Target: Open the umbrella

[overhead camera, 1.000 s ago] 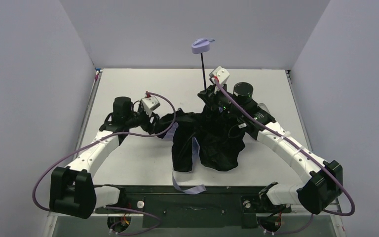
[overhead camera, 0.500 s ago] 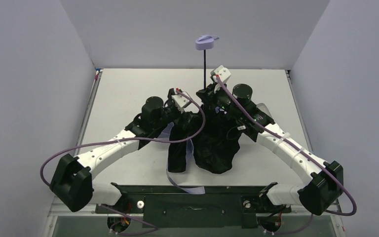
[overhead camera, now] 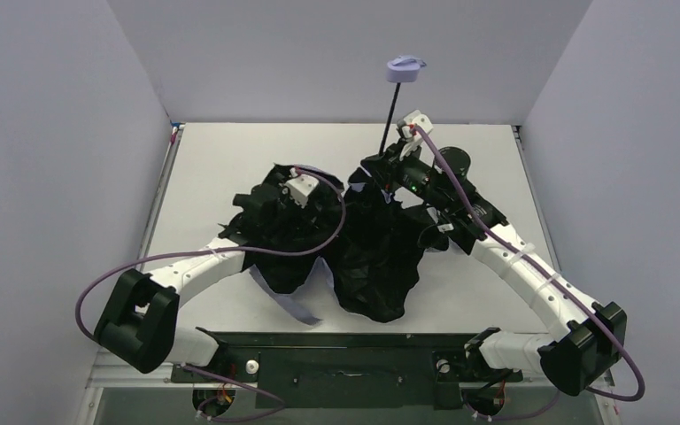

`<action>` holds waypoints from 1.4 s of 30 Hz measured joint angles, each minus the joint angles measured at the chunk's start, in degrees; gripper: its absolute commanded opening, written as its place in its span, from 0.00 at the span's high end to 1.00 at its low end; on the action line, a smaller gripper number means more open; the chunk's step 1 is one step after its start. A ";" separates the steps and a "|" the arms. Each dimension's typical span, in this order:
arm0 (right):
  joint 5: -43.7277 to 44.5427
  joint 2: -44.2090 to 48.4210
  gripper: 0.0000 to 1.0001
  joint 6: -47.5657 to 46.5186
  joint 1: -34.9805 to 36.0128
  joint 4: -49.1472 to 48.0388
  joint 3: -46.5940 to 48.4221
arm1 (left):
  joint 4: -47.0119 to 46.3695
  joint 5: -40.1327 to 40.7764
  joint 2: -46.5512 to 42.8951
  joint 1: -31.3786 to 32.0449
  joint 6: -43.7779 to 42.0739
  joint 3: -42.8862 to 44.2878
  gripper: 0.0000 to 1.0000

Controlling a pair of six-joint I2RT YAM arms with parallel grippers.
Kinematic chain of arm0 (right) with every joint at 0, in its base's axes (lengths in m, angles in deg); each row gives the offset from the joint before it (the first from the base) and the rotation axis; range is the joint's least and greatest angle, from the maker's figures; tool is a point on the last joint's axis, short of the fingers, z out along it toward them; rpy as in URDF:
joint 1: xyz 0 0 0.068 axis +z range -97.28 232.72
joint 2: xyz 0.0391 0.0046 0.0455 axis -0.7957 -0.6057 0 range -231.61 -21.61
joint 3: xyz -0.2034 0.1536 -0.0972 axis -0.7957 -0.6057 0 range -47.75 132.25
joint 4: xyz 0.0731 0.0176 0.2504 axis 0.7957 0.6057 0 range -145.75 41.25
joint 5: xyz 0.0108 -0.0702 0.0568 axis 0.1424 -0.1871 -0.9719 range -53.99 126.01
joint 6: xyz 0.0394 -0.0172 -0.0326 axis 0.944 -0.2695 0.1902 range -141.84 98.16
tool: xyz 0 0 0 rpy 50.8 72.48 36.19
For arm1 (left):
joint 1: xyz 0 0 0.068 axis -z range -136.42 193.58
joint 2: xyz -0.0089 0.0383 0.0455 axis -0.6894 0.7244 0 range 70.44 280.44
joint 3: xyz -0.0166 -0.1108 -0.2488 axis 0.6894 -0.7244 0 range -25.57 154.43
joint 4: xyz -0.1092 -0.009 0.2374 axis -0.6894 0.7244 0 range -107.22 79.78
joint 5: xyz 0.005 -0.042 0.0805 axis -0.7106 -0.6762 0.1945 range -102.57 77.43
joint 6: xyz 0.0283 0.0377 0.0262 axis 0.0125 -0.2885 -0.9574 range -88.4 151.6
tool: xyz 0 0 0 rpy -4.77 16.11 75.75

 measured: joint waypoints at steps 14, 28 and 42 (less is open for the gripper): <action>-5.14 0.31 1.00 3.39 -4.76 1.05 0.00 | 0.74 -6.84 -0.85 -10.91 1.81 -0.92 0.16; -7.39 -14.93 0.69 -4.33 2.56 -7.19 0.00 | 0.44 -22.08 -4.35 -15.30 8.72 5.77 0.13; -9.68 -6.32 0.30 -9.27 0.00 8.57 -1.03 | -0.61 -27.54 -8.28 -15.32 12.09 -2.01 0.23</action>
